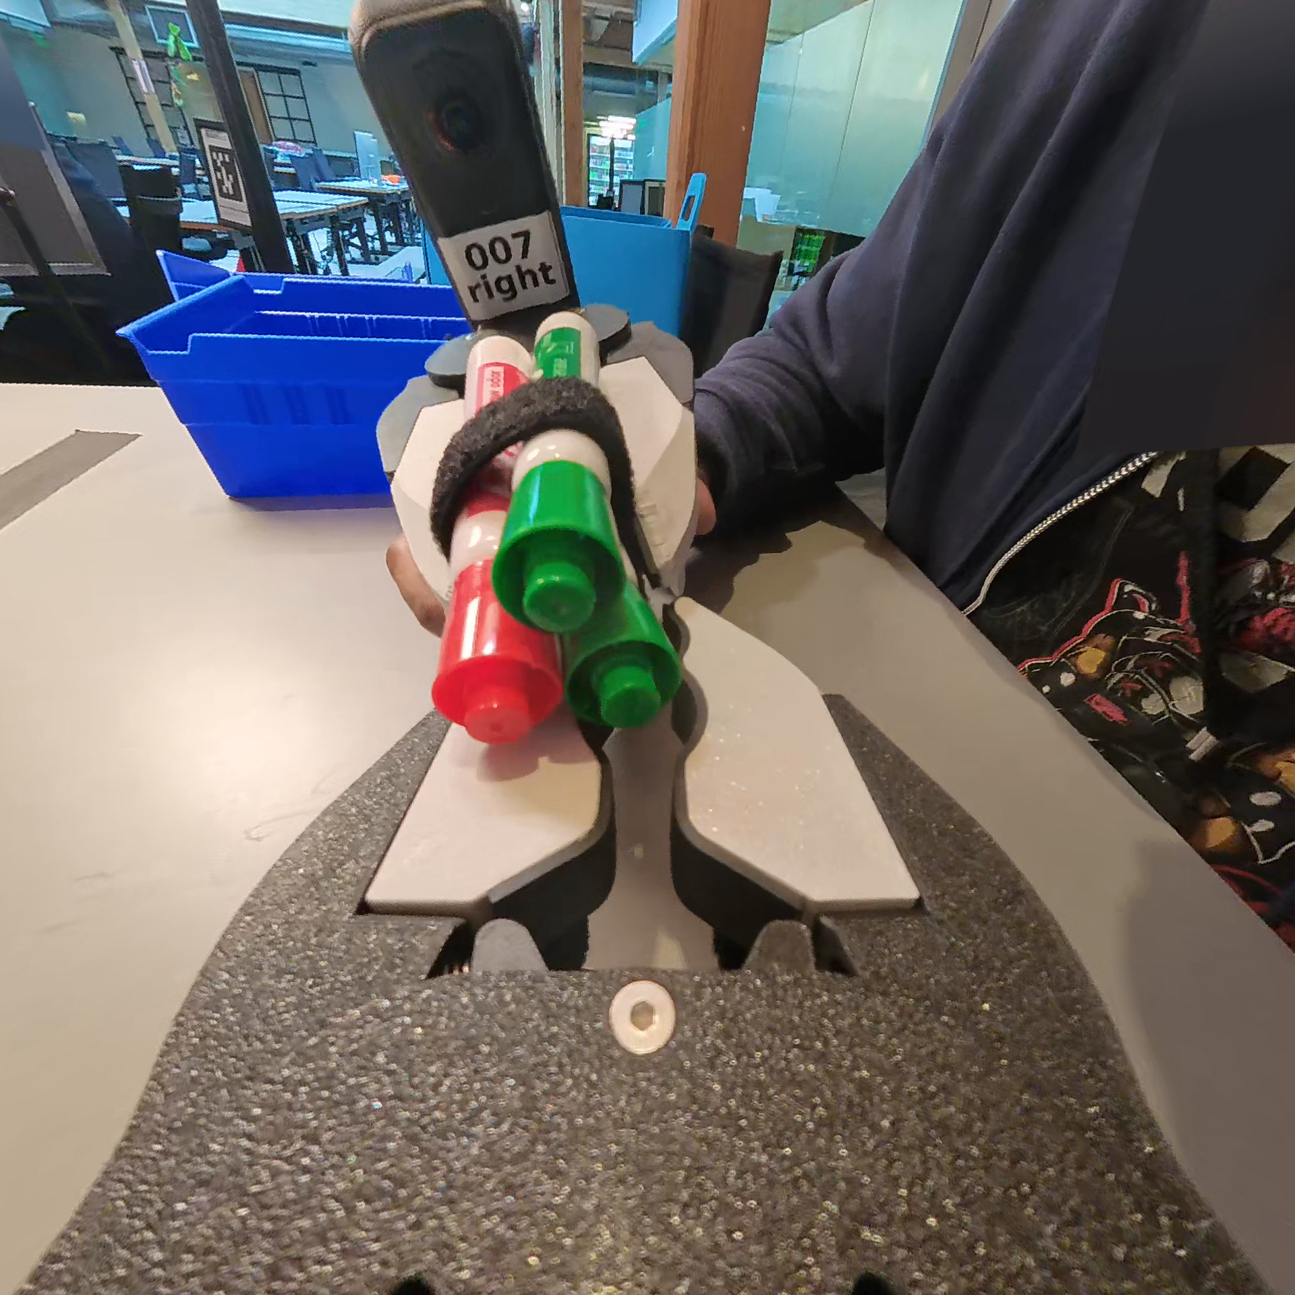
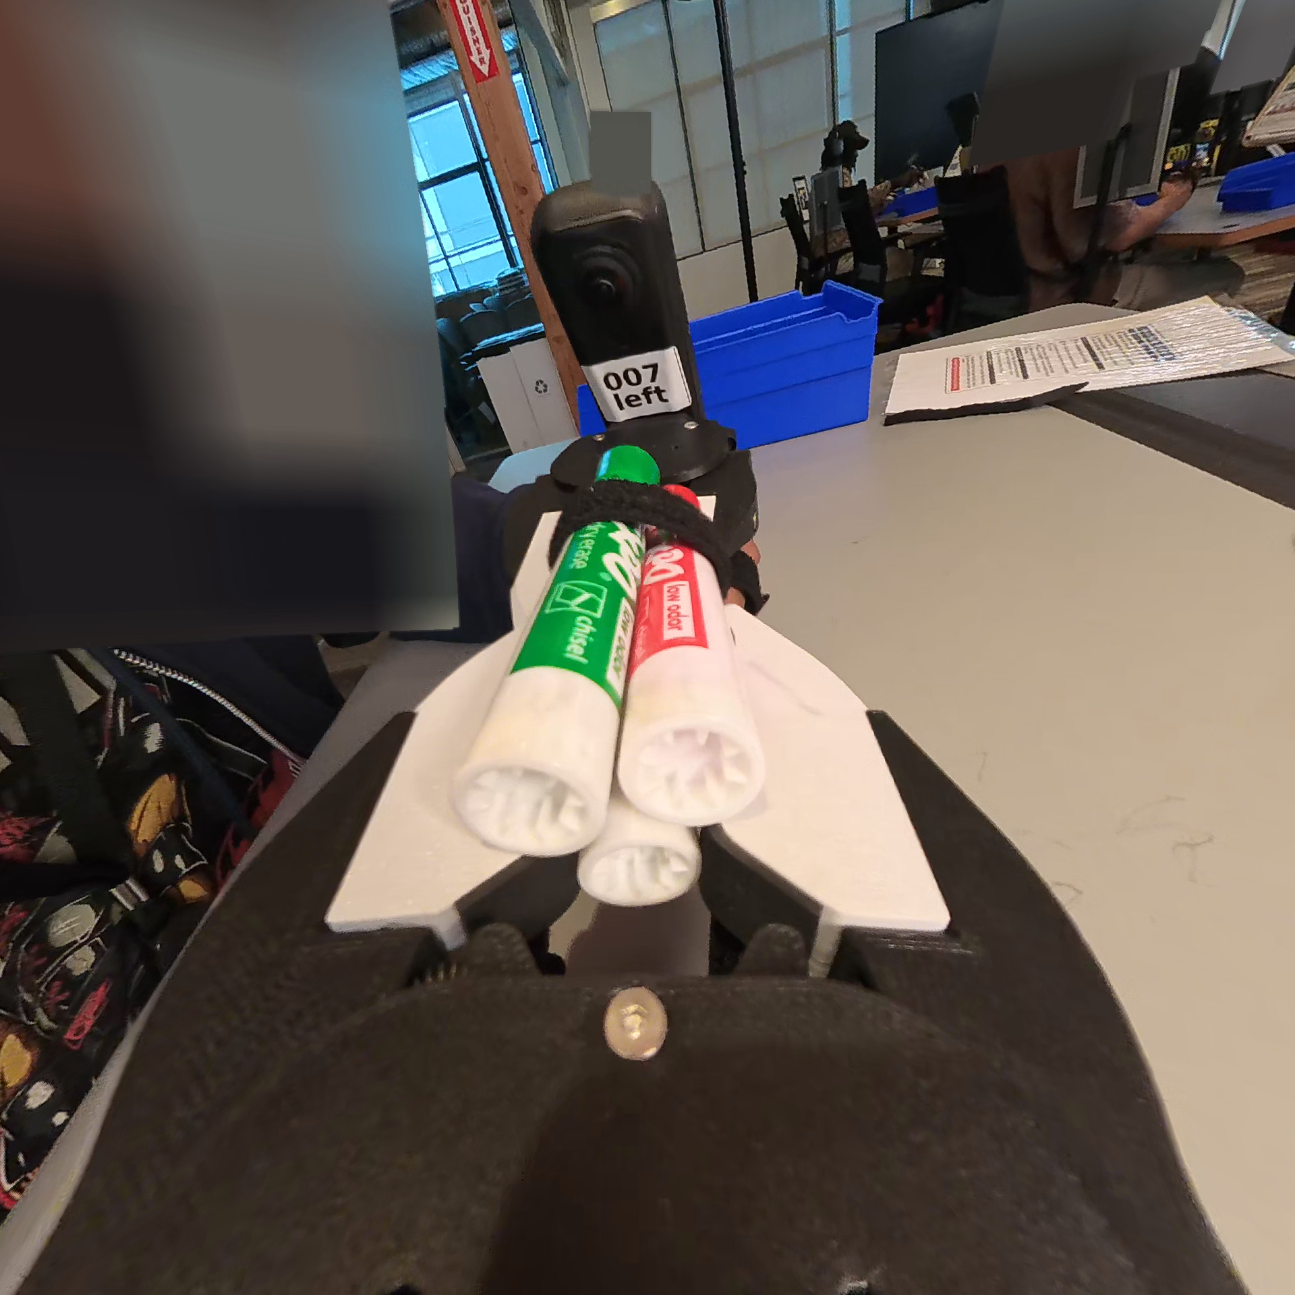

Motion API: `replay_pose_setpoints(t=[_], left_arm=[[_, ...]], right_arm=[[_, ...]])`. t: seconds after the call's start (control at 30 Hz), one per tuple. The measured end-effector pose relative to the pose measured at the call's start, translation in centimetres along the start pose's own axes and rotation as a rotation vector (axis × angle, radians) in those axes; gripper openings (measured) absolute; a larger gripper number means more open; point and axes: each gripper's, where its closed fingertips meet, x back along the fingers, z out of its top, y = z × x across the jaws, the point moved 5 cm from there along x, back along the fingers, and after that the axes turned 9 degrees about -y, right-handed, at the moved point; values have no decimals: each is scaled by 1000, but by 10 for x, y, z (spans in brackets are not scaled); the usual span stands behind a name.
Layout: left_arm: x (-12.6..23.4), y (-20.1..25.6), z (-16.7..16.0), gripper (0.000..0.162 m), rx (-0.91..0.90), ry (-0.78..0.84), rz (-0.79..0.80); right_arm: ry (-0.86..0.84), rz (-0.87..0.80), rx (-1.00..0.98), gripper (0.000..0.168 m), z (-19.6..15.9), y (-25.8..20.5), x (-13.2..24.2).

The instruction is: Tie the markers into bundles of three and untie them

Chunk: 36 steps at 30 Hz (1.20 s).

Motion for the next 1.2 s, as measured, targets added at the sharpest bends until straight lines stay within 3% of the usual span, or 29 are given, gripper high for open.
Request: replay_pose_setpoints(t=[0.17,0.37,0.53,0.97,1.2], left_arm=[[5,-2,-2,12,-2,-17,7],[21,-11,0,39,74,41,-6],[21,-12,2,50,120,75,-14],[1,-20,5,39,389,139,-29],[0,-21,8,28,416,206,-25]], right_arm=[[-14,-22,21,37,2,0,2],[-12,-33,14,37,3,4,5],[-27,-48,10,37,3,6,6],[89,-35,-143,37,7,14,11],[109,-32,-130,38,7,9,9]])
